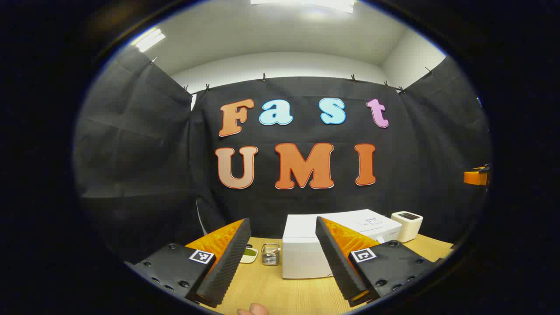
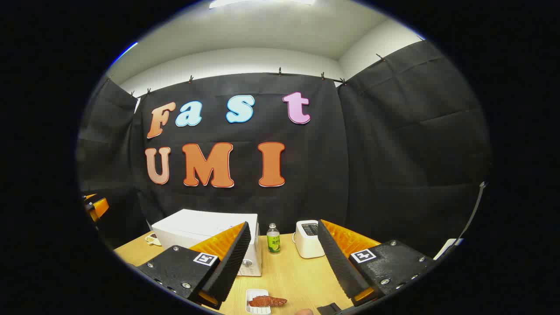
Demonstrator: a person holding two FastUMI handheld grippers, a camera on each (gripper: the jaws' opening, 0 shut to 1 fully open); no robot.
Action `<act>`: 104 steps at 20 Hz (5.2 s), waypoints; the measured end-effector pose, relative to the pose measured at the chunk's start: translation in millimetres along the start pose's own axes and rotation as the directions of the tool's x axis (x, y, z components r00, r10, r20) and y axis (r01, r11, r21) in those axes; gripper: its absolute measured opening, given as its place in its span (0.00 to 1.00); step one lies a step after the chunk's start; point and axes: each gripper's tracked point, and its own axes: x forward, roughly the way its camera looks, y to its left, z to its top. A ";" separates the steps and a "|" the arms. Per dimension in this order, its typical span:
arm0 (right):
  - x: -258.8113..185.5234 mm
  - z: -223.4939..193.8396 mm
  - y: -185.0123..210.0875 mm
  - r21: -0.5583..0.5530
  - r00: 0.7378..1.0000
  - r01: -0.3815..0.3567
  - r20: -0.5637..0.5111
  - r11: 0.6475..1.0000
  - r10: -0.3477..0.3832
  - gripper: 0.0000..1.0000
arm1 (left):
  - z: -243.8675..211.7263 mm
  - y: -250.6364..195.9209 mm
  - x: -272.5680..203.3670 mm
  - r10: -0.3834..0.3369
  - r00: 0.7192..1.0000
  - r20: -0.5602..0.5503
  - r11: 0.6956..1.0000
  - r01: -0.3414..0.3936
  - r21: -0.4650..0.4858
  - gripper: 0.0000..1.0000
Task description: Open the microwave oven with the left hand, put the food in, and close the microwave oven.
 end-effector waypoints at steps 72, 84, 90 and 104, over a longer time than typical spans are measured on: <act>43.5 -83.9 -92.8 -0.042 0.993 0.095 -0.069 0.995 -0.097 0.95 | -264.0 -342.3 140.0 -0.382 0.908 -0.171 0.924 0.381 -0.040 0.12; 15.9 -80.2 -62.9 -0.026 0.997 0.042 -0.070 0.999 -0.044 0.95 | -242.3 -267.6 2.8 -0.541 0.826 -0.158 0.841 0.531 -0.102 0.11; 3.1 -78.0 -38.2 -0.021 0.997 -0.006 -0.072 1.000 0.004 0.95 | -232.7 -194.8 -52.8 -0.557 0.813 -0.170 0.831 0.546 -0.107 0.12; -16.4 -88.5 48.1 -0.002 0.983 -0.154 -0.104 0.988 0.153 0.95 | -227.9 31.6 -135.0 -0.258 0.950 -0.174 0.962 0.236 -0.137 1.00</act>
